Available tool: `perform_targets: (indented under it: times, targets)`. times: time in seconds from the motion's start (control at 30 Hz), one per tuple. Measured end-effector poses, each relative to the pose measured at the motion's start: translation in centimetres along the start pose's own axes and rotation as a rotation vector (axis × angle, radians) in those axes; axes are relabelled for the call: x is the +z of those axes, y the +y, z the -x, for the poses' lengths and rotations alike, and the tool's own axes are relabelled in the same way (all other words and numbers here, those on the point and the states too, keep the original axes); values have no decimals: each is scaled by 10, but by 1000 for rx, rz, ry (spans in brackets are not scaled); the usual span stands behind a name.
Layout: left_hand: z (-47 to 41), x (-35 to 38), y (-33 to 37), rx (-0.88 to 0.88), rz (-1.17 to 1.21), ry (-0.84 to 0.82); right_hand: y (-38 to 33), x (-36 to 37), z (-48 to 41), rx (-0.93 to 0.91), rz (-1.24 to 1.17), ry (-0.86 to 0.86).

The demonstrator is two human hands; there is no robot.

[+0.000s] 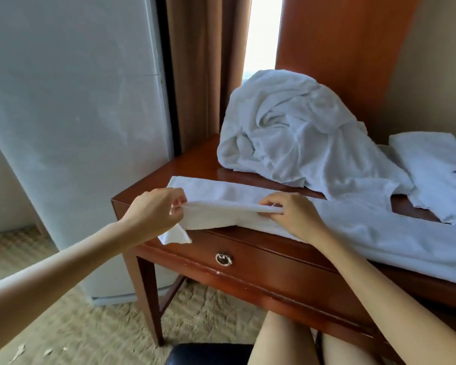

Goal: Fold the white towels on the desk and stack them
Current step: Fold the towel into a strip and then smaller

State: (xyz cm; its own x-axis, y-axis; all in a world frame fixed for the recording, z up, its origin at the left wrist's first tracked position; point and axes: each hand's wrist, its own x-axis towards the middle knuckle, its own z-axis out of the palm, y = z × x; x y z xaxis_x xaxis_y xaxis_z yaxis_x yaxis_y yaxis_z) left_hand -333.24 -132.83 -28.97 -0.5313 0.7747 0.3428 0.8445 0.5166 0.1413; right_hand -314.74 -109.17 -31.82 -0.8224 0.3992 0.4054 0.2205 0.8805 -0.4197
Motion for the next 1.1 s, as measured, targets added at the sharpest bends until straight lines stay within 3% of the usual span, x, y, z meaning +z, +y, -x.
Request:
perform_targets:
  times: [0.13, 0.23, 0.33, 0.43, 0.5, 0.6, 0.77, 0.93, 1.1]
  targets:
    - [-45, -13, -1, 76, -41, 262, 12, -10, -31, 95, -77, -57]
    - [-86, -17, 0, 91, -119, 276, 26, -21, -53, 156, -45, -162]
    - [-107, -2, -11, -164, -206, -115, 41, -23, -63, 206, 65, -293]
    - [-109, 10, -28, -336, 111, -446, 47, -22, -63, 205, 128, -288]
    - [-103, 9, -40, -311, 280, -543, 43, -15, -59, 174, 135, -238]
    - [-82, 8, -64, -149, 227, -650, 23, 3, -58, 76, 103, -178]
    - [-42, 20, -96, 1, 208, -162, -22, 40, -74, -42, 180, -132]
    - [-24, 32, -88, -88, 419, 4, -29, 60, -85, 50, 145, -83]
    - [-28, 53, -49, -175, 452, 160, -26, 66, -90, 80, 156, -12]
